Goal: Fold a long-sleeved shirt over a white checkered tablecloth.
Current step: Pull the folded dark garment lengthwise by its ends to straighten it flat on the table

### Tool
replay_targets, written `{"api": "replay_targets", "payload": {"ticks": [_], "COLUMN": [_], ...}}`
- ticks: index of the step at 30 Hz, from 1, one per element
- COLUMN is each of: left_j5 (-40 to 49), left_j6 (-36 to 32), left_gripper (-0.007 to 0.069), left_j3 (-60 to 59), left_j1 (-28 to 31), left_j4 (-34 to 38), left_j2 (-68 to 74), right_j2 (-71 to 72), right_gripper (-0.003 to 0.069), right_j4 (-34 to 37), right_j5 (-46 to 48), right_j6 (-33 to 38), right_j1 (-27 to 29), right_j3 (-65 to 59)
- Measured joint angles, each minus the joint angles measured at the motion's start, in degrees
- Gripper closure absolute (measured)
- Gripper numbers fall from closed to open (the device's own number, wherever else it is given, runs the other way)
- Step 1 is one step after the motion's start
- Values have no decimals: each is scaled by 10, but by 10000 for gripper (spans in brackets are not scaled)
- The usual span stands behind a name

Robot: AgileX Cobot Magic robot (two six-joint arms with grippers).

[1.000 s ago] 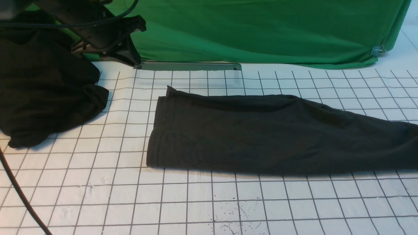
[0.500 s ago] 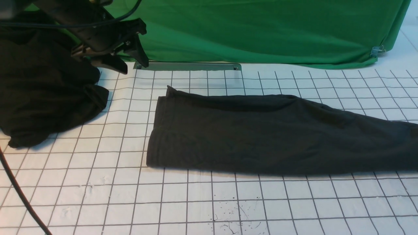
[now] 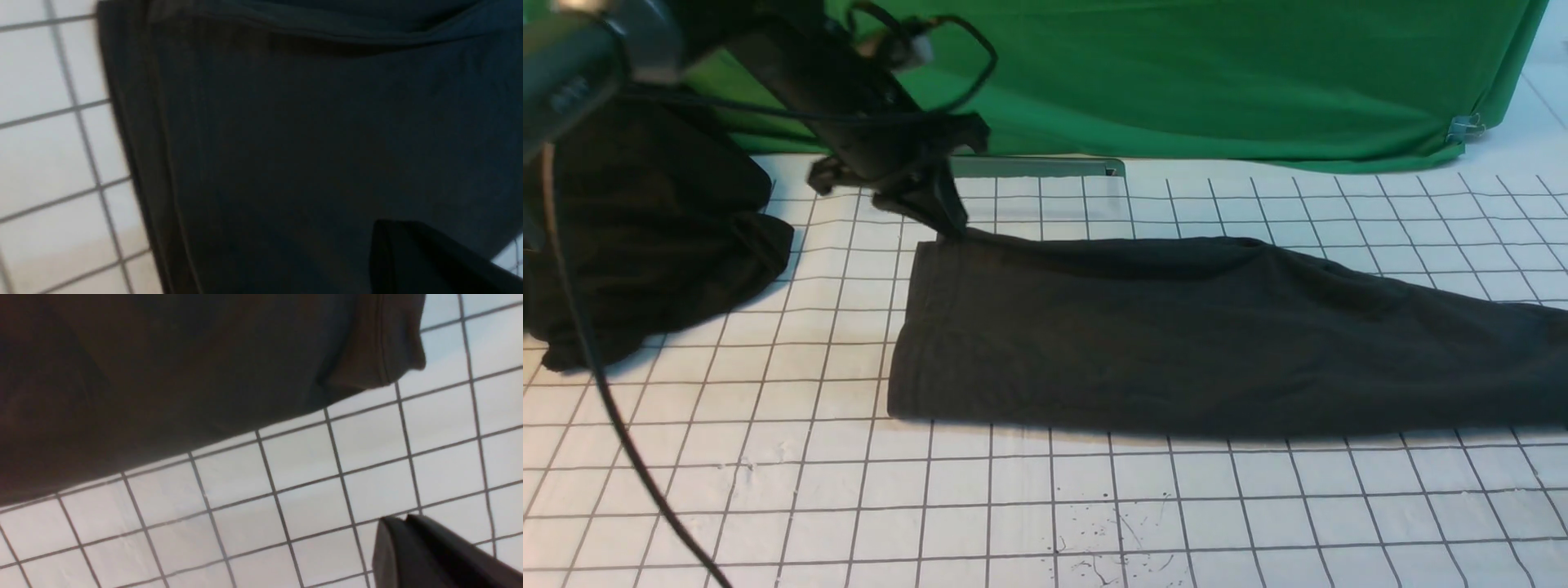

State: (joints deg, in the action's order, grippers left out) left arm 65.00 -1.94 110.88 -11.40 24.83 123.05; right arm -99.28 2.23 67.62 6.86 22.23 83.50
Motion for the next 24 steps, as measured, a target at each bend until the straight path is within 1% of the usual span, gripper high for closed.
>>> {"api": "replay_targets", "payload": {"ticks": [3, 7, 8, 9, 10, 12, 14, 16, 17, 20, 21, 22, 24], "left_j5": [-20, -108, -114, -160, -165, -218, -229, -219, -196, -56, -24, 4, 25], "left_j6": [0, 0, 1, 15, 19, 55, 65, 67, 68, 70, 67, 60, 46], "left_gripper": [626, 625, 625, 624, 624, 618, 601, 574, 547, 436, 407, 372, 317], "left_j3": [0, -1, -1, -2, -2, -1, 10, 29, 49, 127, 144, 157, 159], "left_j1": [-1, 4, 4, 7, 8, 15, 25, 34, 42, 64, 66, 67, 68], "left_j4": [3, -3, -3, -4, -4, -2, -3, -3, -3, -5, -6, -8, -12], "left_j2": [39, 99, 101, 112, 112, 116, 116, 116, 116, 116, 116, 112, 101], "right_j2": [0, 0, 0, 0, 0, 0, 0, 0, 0, 0, 0, 0, 1], "right_gripper": [649, 649, 648, 648, 648, 648, 648, 648, 648, 645, 645, 644, 645], "right_j4": [1, 3, 3, 3, 3, 3, 3, 3, 3, 4, 5, 8, 12], "right_j5": [-16, -37, -38, -45, -47, -57, -63, -65, -65, -73, -77, -79, -84], "right_j6": [0, 0, 0, 0, 0, 0, -1, -1, -1, -1, -1, -1, -1], "right_j1": [0, 0, 0, 0, 0, 0, 0, 0, 0, 0, 0, 0, 0], "right_j3": [-20, -39, -39, -39, -39, -39, -39, -39, -39, -39, -39, -39, -39]}}
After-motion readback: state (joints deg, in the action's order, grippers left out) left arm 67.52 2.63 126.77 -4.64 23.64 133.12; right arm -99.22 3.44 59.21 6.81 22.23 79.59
